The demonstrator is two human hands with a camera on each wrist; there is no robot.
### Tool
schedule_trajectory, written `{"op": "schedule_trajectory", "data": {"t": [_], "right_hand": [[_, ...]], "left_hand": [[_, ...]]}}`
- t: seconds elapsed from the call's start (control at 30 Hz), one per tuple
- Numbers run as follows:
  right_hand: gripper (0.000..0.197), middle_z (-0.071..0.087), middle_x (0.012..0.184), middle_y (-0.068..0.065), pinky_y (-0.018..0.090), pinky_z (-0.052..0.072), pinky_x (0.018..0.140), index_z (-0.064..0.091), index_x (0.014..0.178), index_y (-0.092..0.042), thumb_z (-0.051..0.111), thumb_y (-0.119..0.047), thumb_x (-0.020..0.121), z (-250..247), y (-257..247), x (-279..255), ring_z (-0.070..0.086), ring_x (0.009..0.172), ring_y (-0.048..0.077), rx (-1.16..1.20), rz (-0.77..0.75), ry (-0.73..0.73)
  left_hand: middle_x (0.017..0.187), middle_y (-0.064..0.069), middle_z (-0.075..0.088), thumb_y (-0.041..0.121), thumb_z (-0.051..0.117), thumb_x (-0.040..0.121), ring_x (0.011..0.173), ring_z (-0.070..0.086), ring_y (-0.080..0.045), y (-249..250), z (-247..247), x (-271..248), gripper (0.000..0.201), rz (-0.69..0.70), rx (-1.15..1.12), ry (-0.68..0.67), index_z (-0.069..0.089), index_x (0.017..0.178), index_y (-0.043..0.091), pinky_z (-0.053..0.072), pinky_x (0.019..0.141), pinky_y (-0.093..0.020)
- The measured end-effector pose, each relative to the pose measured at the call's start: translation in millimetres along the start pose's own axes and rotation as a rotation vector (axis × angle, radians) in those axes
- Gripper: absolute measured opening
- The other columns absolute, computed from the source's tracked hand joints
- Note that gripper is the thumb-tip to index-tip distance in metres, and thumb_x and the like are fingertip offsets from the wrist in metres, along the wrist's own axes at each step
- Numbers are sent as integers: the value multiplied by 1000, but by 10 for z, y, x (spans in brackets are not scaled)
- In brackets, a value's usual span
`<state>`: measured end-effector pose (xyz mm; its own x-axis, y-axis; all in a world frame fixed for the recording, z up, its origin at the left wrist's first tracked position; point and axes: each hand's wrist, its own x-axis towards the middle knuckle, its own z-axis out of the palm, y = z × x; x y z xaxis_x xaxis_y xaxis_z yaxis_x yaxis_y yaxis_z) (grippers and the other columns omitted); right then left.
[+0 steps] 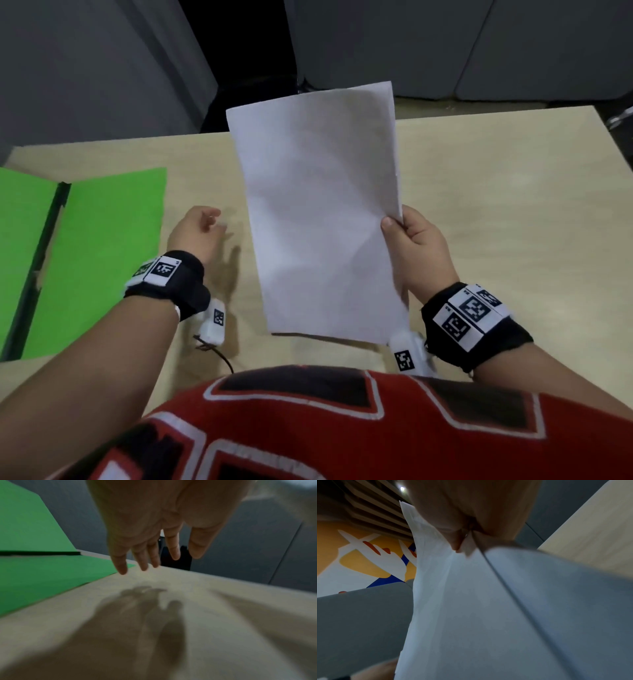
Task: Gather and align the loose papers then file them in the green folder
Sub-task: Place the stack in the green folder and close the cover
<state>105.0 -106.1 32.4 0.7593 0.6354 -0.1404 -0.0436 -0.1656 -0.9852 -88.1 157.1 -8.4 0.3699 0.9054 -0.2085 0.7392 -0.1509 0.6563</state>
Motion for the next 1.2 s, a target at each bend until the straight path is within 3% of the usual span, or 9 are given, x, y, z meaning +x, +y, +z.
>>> {"op": "schedule_trajectory", "data": {"t": [0.13,0.3,0.4,0.53,0.67,0.77,0.9,1.07,1.2], "right_hand": [[21,60,58,-26,7,40,50,66,100,-21,48,-11,97,271,-42,21,50,52,-8,-36,16,23],[21,60,58,-21,8,40,49,66,92,-23,49,-11,96,504,-52,73,51,52,-7,-53,43,72],[21,58,55,-21,9,40,47,65,87,-21,49,-10,96,587,-63,93,50,50,-5,-28,51,103],[27,50,45,-20,8,34,42,57,73,-20,48,-8,95,638,-84,108,43,42,-5,-32,52,164],[27,50,47,-19,9,34,42,57,68,-20,50,-13,93,548,-41,136,41,44,-3,-133,47,201],[25,49,47,-17,11,34,42,57,67,-19,50,-15,92,449,-36,115,41,44,-1,-167,62,203],[24,48,52,-14,18,35,48,57,68,-20,51,-17,91,323,-49,78,42,50,4,-170,66,215],[26,48,47,-16,12,34,42,57,67,-20,50,-14,91,177,-181,50,41,45,0,-134,25,254],[22,45,51,-13,17,33,45,61,72,-20,51,-14,90,64,-276,62,38,49,3,-153,-41,293]], "left_hand": [[136,-27,43,31,59,87,122,46,-44,-559,-173,223,50,-169,406,11,47,132,15,40,104,-49],[158,-19,8,45,45,92,143,10,-47,-820,-205,217,68,-448,543,-88,19,148,18,19,113,-59],[160,-21,4,46,33,95,144,7,-47,-719,-16,125,69,-385,627,-152,8,151,15,13,118,-52],[146,-22,41,40,35,97,131,42,-40,-347,82,-80,51,-134,410,-302,35,139,11,33,109,-42],[145,-17,38,36,47,95,114,51,-27,-141,-46,-160,43,47,232,-256,47,134,18,37,101,-33],[149,-18,30,41,50,92,127,45,-36,-282,-185,-33,49,-82,376,-103,44,136,20,41,100,-40],[156,-20,18,51,44,92,139,29,-45,-514,-155,58,65,-315,497,-191,30,145,17,31,112,-56],[157,-18,18,52,33,95,140,27,-43,-337,99,-121,66,-225,596,-289,23,148,15,28,114,-55],[159,-17,14,53,28,96,141,28,-42,-98,311,-295,65,-145,555,-396,24,148,15,27,115,-52]]}}
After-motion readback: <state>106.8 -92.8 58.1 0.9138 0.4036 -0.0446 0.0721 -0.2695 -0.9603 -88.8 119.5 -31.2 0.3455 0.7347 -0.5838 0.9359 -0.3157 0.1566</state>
